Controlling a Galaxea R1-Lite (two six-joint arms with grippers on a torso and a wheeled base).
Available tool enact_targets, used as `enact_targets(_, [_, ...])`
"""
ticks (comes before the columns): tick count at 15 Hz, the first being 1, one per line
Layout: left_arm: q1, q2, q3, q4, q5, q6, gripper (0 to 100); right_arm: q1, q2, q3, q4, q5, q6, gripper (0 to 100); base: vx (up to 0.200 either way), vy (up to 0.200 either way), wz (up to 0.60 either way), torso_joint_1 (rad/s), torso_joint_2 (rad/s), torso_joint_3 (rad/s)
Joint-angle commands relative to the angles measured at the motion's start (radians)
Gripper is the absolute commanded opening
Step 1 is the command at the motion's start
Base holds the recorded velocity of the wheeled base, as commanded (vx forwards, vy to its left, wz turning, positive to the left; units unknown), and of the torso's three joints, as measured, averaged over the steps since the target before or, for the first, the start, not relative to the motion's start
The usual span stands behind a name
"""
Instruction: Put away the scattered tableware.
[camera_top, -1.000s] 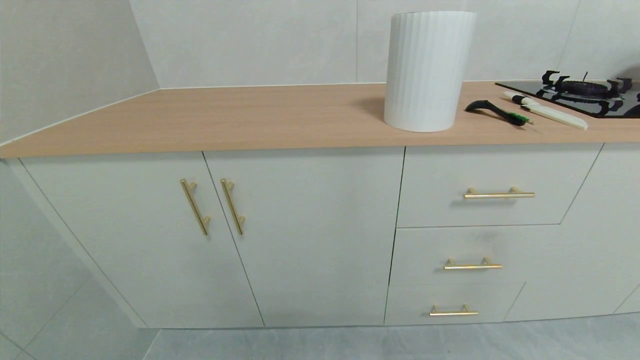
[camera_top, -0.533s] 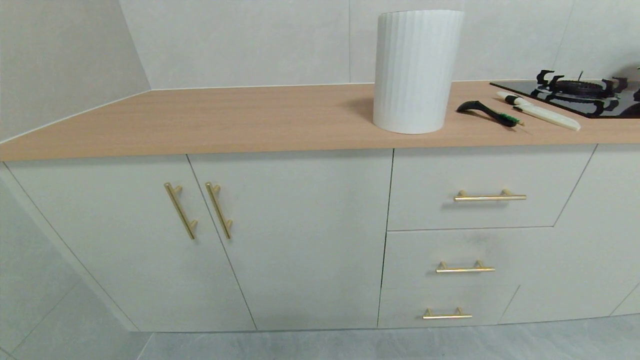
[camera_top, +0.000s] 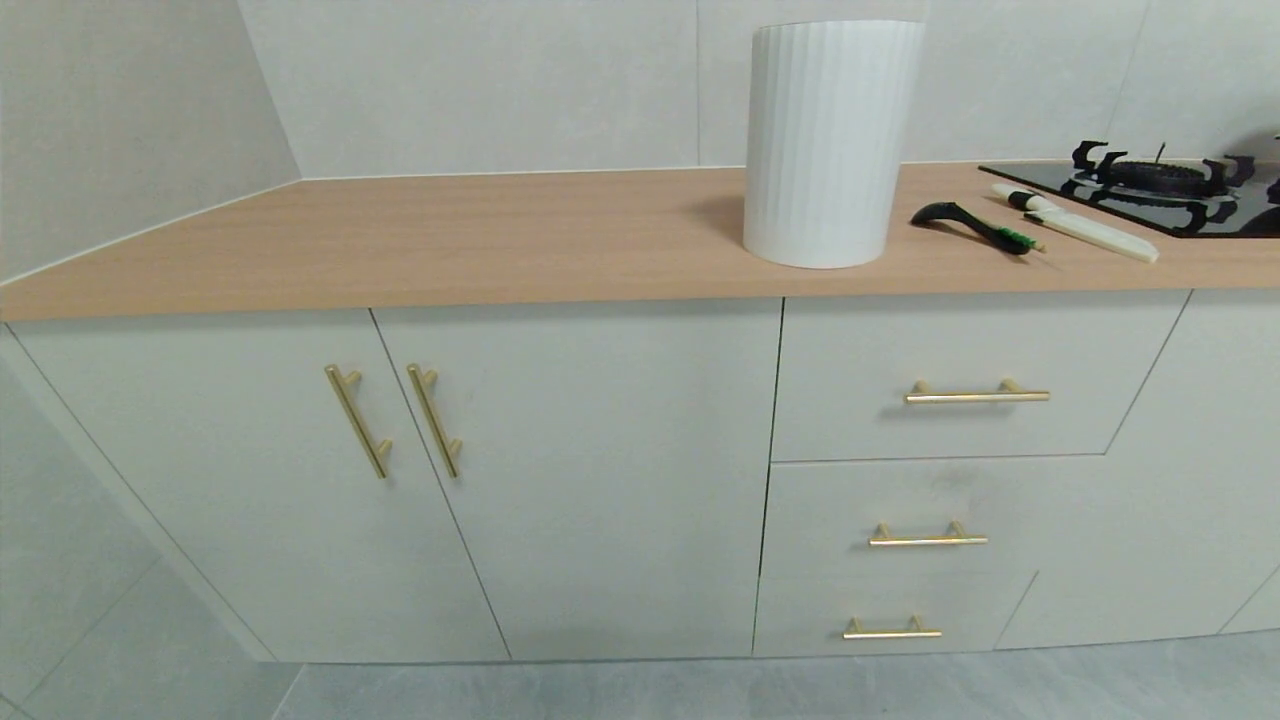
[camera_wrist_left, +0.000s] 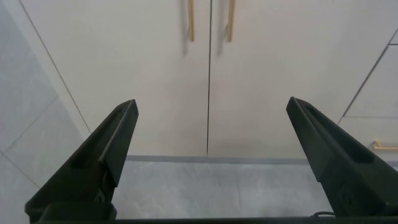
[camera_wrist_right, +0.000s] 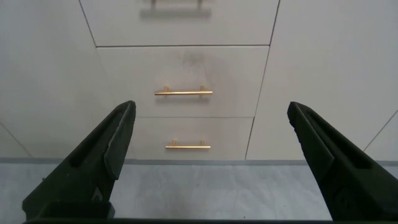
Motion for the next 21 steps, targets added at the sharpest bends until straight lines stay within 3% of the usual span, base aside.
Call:
enact_targets(1, [0.001,0.001,0.0,0.0,0.0,0.0,100,-0.001,0.002,0.0,0.0,0.001,-0.006,100,0.0,0.0,0.0,0.0,0.0,0.0])
enact_targets(6, [0.001,0.001,0.0,0.0,0.0,0.0,100,0.0,0.021,0.0,-0.003,0.003,-0.052,100,0.0,0.0,0.0,0.0,0.0,0.0])
enact_targets(9, [0.001,0.001,0.0,0.0,0.0,0.0,100,0.028,0.212,-0.19,-0.017,0.078,0.041,100,0.0,0.0,0.0,0.0,0.0,0.0])
enact_targets(10, [0.001,0.001,0.0,0.0,0.0,0.0,100,0.075,0.394,-0.33,-0.008,0.141,0.077,100,0.0,0.0,0.0,0.0,0.0,0.0])
enact_targets(15, [0.001,0.001,0.0,0.0,0.0,0.0,100,0.082,1.042,-0.624,-0.011,0.139,0.051,100,0.0,0.0,0.0,0.0,0.0,0.0])
enact_targets(21, [0.001,0.001,0.0,0.0,0.0,0.0,100,0.085,1.543,-0.815,-0.019,0.138,0.037,100,0.0,0.0,0.0,0.0,0.0,0.0])
